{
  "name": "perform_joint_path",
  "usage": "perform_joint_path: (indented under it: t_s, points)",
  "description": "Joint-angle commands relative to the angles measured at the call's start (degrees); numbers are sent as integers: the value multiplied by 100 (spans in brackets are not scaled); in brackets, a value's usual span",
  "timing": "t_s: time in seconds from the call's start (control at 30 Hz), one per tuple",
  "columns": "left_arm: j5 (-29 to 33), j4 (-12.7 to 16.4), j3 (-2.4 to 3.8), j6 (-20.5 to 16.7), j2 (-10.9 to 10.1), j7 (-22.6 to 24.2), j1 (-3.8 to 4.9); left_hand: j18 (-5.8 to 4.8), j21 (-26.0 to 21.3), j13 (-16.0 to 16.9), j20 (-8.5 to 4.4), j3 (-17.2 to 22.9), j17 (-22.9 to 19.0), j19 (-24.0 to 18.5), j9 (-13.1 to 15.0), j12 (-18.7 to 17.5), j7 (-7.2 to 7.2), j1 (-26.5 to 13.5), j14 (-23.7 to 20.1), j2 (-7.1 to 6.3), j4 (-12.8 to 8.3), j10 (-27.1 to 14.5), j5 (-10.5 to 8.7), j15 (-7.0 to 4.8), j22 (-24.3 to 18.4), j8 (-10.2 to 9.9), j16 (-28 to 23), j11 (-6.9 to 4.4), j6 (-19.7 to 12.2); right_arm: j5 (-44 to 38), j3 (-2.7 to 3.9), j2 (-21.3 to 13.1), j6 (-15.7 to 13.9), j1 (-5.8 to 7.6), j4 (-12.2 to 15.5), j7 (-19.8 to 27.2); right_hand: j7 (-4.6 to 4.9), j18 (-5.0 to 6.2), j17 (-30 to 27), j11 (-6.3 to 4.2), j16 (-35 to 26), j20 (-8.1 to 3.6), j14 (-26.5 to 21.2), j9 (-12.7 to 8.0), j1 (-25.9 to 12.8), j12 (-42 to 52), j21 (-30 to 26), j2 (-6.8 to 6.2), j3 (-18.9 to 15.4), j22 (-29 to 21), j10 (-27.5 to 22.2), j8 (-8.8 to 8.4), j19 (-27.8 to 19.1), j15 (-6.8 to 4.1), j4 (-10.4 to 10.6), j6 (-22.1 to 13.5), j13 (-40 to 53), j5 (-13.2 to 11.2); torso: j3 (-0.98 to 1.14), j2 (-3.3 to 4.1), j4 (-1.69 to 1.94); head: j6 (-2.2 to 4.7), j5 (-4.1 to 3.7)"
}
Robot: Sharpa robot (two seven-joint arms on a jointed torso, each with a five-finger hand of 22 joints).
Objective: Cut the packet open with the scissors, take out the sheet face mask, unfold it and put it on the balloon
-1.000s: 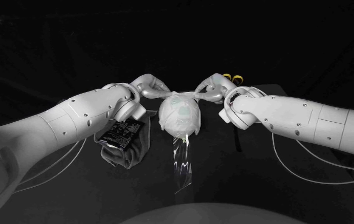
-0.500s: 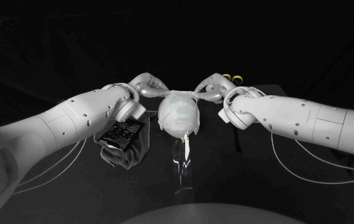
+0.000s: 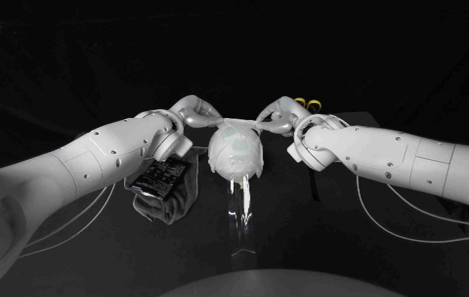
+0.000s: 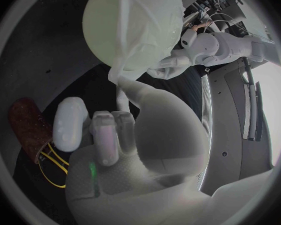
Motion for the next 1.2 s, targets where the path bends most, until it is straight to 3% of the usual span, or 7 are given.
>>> perform_joint_path:
  t_s: [0.03,0.43,1.0,1.2]
  points:
    - [-128,-46,6,-108,24,-16,6,21,39,7,4,49,-8,34,469,16,-7,-43,14,15,-3,-28,19,-19,9,12,21,-1,-41,-86,3,7,-56,0,-18,-54,1,87,1505,-40,25,-26,597,54,10,20,-4,52,36,251,608,21,9,-37,-3,30,1506,28,1,0,1,-10,-5]
    - [-407,-233,6,-7,102,-52,7,18,53,30,2,82,-13,35,503,66,13,-4,-6,-7,-63,-69,19,-17,19,13,33,-2,-90,-146,3,19,-66,0,-27,-135,0,87,1505,-41,25,-26,597,58,3,20,-4,53,44,252,608,26,9,-38,-7,30,1506,28,-1,-2,-2,-21,-13]
    - [-448,-334,5,47,111,-17,7,24,180,192,-13,186,7,92,523,431,58,75,123,-27,-261,3,19,-91,97,-116,168,-93,-209,-196,3,48,-21,0,-61,-230,-1,86,1505,-42,25,-27,597,62,-2,20,0,53,55,257,608,31,13,-38,-15,29,1506,28,-2,-1,0,-40,-35]
    - [-450,-327,4,92,105,-19,8,18,291,248,-35,321,-12,91,471,549,91,259,152,-68,-514,-51,20,-112,172,-267,179,-91,-268,-191,3,77,36,-2,-93,-251,-2,88,1505,-43,25,-28,597,66,-6,20,-7,52,61,252,608,35,8,-38,-20,28,1506,28,-2,1,5,-46,-39]
